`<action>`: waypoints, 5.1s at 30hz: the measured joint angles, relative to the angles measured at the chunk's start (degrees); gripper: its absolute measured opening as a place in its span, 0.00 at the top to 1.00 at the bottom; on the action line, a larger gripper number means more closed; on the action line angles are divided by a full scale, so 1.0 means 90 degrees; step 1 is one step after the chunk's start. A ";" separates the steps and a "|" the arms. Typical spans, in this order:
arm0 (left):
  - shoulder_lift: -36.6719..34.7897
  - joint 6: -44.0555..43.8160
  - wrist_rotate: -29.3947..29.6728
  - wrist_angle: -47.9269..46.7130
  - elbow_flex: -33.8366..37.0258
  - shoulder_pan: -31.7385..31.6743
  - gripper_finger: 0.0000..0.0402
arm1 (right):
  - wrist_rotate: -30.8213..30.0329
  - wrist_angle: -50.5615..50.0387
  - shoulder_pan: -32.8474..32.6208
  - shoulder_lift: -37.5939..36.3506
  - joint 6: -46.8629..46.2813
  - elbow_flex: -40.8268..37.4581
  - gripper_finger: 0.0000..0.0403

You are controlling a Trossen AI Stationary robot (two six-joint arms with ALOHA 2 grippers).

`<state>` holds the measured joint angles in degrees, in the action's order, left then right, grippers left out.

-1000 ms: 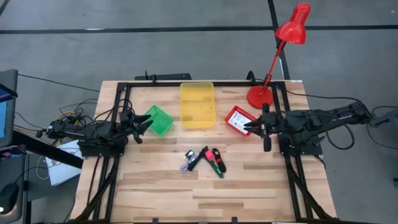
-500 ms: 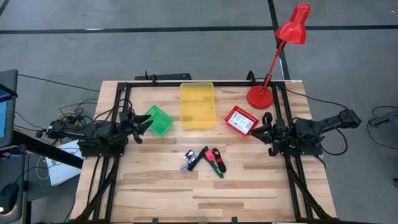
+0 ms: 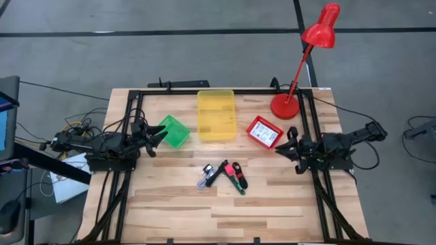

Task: Pick and place items into bin
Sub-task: Put the left black charger cable into the yellow bin

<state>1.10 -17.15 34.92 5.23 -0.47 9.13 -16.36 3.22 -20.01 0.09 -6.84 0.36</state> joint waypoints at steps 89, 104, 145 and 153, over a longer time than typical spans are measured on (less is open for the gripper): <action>0.6963 0.0042 -0.1567 0.2088 -0.2956 0.0795 0.59 | -0.0020 0.0011 -0.0024 0.0159 -0.0580 -0.0011 0.87; 0.8491 -0.1501 -0.1291 0.1347 -0.4164 0.1094 0.59 | -0.0020 0.0011 -0.0024 0.0159 -0.0580 -0.0012 0.87; 1.0716 -0.1273 -0.2780 -0.2524 -0.6988 0.0401 0.59 | -0.0022 0.0010 -0.0024 0.0285 -0.0580 -0.0012 0.87; 1.1066 -0.1333 -0.3152 -0.2262 -0.6994 0.0383 0.59 | -0.0022 0.0027 -0.0022 0.0286 -0.0580 -0.0012 0.87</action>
<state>100.70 -29.14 6.55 -15.12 -63.42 12.57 -16.56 3.46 -20.21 2.66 -12.05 0.25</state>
